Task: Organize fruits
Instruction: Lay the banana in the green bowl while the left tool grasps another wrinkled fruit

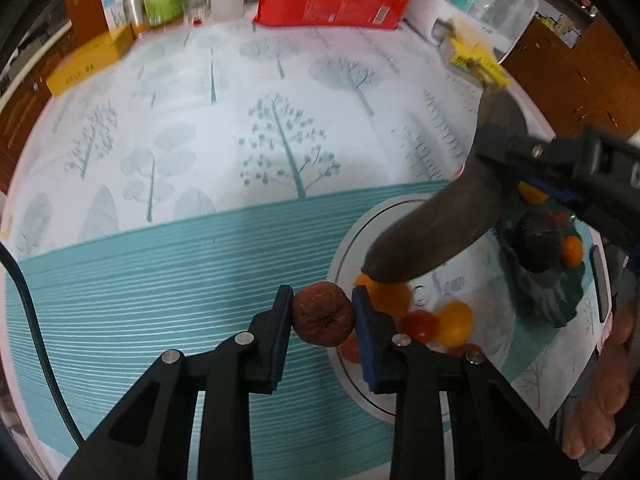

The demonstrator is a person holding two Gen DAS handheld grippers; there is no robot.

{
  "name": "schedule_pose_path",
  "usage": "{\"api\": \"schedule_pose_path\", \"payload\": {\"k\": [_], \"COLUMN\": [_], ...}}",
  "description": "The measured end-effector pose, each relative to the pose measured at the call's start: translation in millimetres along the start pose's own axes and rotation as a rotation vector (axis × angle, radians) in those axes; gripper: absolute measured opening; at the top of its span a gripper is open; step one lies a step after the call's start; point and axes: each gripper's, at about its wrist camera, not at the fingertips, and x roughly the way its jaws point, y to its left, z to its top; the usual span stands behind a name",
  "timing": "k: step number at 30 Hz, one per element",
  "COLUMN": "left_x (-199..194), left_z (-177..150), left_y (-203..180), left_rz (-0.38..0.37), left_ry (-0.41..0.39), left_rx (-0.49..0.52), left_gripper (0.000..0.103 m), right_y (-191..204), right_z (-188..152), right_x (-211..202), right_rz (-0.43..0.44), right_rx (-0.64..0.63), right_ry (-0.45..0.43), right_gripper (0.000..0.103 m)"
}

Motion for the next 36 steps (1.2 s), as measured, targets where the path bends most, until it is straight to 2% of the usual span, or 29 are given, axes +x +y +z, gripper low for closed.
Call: {"api": "schedule_pose_path", "payload": {"k": [8,15,24,28,36], "left_x": [-52.3,-66.5,-31.6,-7.1,38.3], "left_z": [6.3,5.7,1.9,-2.1,-9.7], "left_y": [-40.7,-115.5,-212.6,-241.3,-275.5], "left_rz": [-0.039,-0.093,-0.115,-0.110,-0.102], "left_ry": [-0.102,-0.127,-0.053,-0.012,0.055], "left_rx": [0.068,0.167,0.216,0.197,0.132], "left_gripper": [0.028,0.028,0.028,0.028,0.028], "right_y": [-23.1,-76.6,-160.0,-185.2,-216.7], "right_z": [-11.3,-19.9,-12.8,-3.9,10.9], "right_x": [-53.1,-99.8,-128.0,-116.9,-77.9], "right_rz": [0.010,-0.022,-0.092,-0.100,-0.031], "right_rx": [-0.015,0.003,-0.051,-0.122,-0.212], "right_ry": [-0.041,-0.045,0.013,0.075,0.200], "right_gripper": [0.032,0.032,0.032,0.031,0.031]}}
